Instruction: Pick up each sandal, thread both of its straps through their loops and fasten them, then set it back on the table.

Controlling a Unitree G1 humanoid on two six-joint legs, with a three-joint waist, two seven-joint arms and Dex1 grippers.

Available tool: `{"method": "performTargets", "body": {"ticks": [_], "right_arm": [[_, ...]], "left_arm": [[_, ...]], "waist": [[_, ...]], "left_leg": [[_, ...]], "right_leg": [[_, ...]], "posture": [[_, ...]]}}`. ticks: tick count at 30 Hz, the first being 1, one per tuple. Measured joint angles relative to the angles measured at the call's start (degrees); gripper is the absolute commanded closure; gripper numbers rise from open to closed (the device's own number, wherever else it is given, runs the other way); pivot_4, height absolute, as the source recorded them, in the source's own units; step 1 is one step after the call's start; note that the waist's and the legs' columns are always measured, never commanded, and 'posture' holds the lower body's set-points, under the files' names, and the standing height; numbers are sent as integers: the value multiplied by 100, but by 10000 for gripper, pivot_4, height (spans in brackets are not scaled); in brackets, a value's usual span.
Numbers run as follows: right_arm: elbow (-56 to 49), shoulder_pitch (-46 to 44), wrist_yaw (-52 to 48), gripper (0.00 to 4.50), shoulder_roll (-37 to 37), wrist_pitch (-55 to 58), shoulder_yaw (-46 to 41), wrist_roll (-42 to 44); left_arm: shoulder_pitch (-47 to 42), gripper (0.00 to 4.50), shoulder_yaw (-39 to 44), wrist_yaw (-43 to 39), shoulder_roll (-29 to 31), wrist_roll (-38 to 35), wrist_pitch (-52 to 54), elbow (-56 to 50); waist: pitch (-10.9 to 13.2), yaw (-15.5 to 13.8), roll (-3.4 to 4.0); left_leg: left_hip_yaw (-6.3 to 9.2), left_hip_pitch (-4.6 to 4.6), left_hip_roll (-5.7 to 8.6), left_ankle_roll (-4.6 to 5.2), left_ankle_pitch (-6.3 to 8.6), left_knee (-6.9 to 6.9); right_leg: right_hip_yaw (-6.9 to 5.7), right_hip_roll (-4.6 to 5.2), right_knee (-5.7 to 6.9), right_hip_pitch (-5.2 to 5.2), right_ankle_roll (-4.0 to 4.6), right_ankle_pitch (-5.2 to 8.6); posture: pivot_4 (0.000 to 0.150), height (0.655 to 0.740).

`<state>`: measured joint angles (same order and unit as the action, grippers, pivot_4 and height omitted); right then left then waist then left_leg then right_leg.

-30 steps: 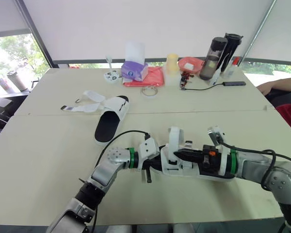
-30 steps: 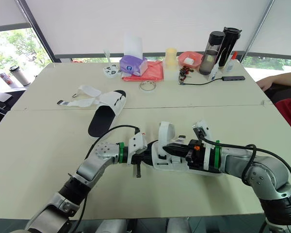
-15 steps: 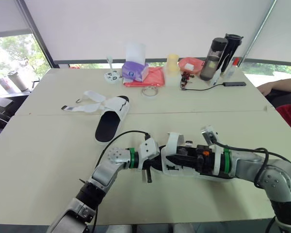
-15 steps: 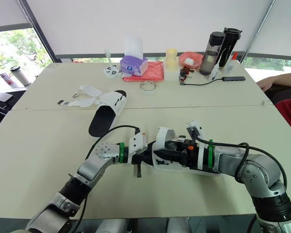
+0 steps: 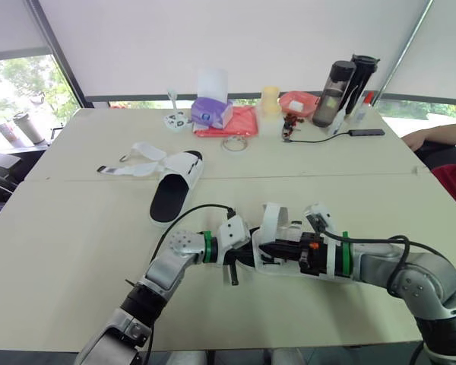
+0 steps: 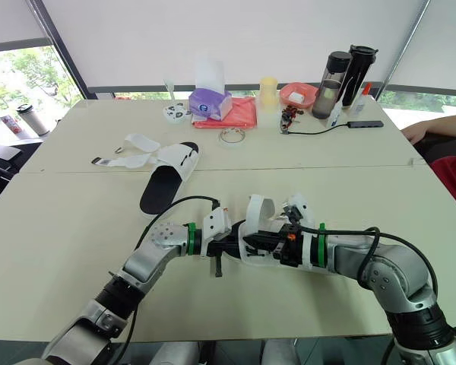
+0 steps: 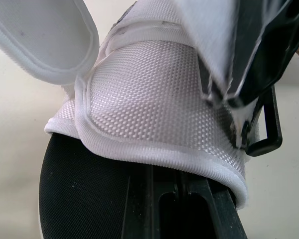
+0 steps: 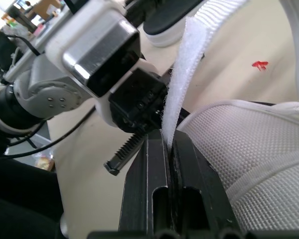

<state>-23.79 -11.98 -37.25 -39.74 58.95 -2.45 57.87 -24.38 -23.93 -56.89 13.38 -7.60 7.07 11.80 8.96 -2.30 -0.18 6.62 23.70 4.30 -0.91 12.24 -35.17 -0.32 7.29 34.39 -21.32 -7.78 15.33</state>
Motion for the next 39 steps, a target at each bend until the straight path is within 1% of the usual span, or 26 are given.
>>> {"method": "performTargets", "body": {"ticks": [4, 10, 20, 28, 36, 39], "right_arm": [[49, -186, -98, 44497, -5, 146, -266, 345], [162, -196, -172, 44497, -19, 315, -250, 353], [284, -159, -507, 44497, -164, 238, 79, -273], [257, -4, -919, 44497, -427, -223, 271, -768], [164, 16, -960, 44497, -588, -693, 570, -1436], [172, 15, -915, 44497, -393, -376, 374, -1110]], "left_arm": [[-6, 45000, -3, -2, -10, 0, -18, 22], [-16, 45000, -3, -4, -17, 0, -26, 39], [-7, 45000, -2, -4, -17, 0, -26, 37], [2, 45000, -10, -2, -25, 0, -26, 38], [-5, 45000, -11, 9, -48, 10, -36, 66], [-7, 45000, -14, 9, -50, 10, -77, 83]], "waist": [[0, -5, 0], [0, -2, -1], [0, -1, 0], [-8, -2, -11], [-18, -4, -24], [-19, -3, -27]], "left_leg": [[0, 0, 0, 0, 0, 0], [-1, 0, 0, -1, 1, 0], [-2, 0, 1, -2, 1, 1], [-3, 0, 1, -2, 2, 2], [-3, 2, 1, -4, 3, 4], [-3, 6, 3, -4, 3, 5]], "right_leg": [[0, 0, -1, 1, 0, 0], [0, 3, -3, 1, 0, 0], [0, 4, -5, 1, 0, 0], [0, 6, -11, 3, -1, 1], [0, 13, -25, 9, -2, 2], [1, 27, -25, 7, -1, 2]], "posture": [[1500, 7400], [1500, 7400], [1500, 7400], [1500, 7400], [1500, 7400], [1500, 7400]]}}
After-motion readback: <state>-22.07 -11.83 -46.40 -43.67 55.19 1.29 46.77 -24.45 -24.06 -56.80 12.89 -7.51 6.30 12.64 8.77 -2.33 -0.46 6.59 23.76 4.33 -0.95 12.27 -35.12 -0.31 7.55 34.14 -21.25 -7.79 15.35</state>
